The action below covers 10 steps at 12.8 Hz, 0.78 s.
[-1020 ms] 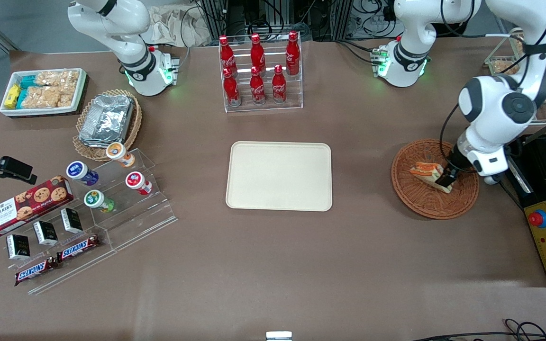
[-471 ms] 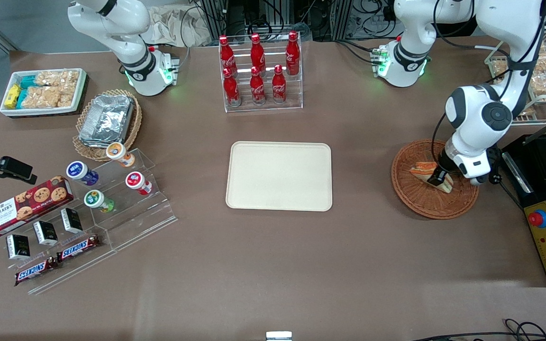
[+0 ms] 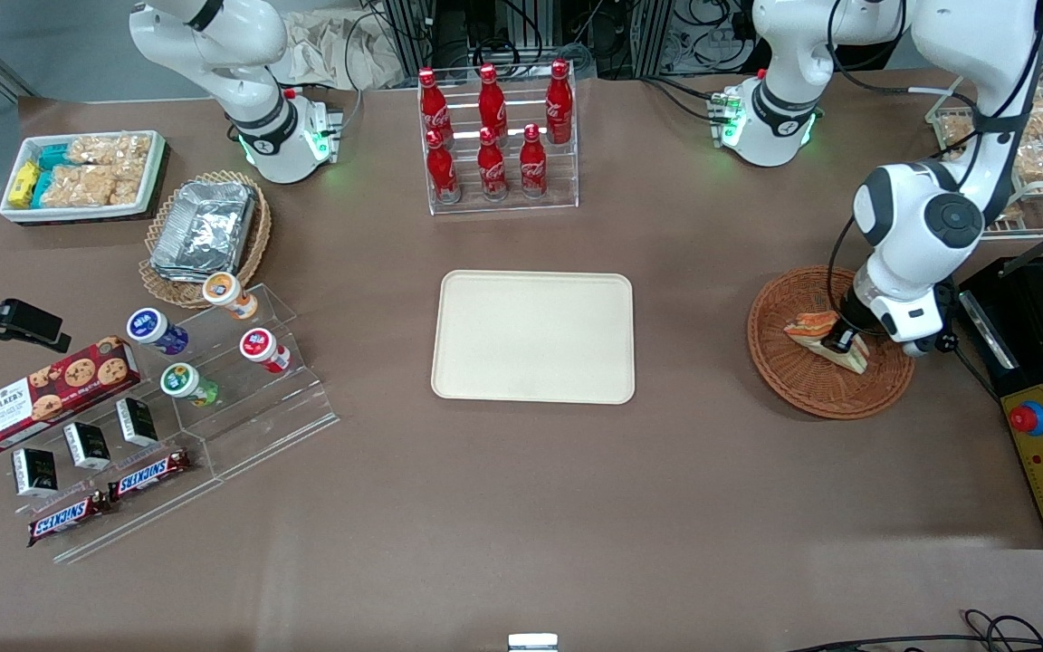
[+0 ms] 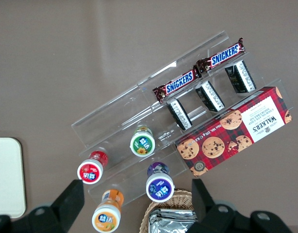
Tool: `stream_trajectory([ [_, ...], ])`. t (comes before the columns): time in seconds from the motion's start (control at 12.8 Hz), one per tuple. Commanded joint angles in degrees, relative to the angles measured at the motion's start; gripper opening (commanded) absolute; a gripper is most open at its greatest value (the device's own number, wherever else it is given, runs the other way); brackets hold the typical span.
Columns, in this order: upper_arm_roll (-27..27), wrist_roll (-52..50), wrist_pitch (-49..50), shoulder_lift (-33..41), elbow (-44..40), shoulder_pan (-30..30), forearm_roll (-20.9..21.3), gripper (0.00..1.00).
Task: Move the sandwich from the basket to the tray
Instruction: 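Lift the sandwich up out of the basket with the left gripper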
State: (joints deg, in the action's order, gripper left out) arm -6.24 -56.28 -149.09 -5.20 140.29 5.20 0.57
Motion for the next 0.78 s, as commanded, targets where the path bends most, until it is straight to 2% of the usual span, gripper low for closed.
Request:
stream_trajectory([
  [0.0, 0.18, 6.07, 15.26, 7.38, -7.02, -0.1, 0.31, 0.0],
  [0.08, 0.26, 7.75, 21.84, 8.1, -12.01, -0.02, 0.3, 0.0],
  [0.31, 1.32, 12.4, 49.16, 6.18, -35.01, 0.16, -0.66, 0.0],
  [0.47, 3.15, 18.28, 58.43, 6.26, -43.93, 0.16, -0.84, 0.0],
  [0.71, 9.38, 26.9, 65.31, 6.35, -50.89, 0.16, -0.75, 0.0],
])
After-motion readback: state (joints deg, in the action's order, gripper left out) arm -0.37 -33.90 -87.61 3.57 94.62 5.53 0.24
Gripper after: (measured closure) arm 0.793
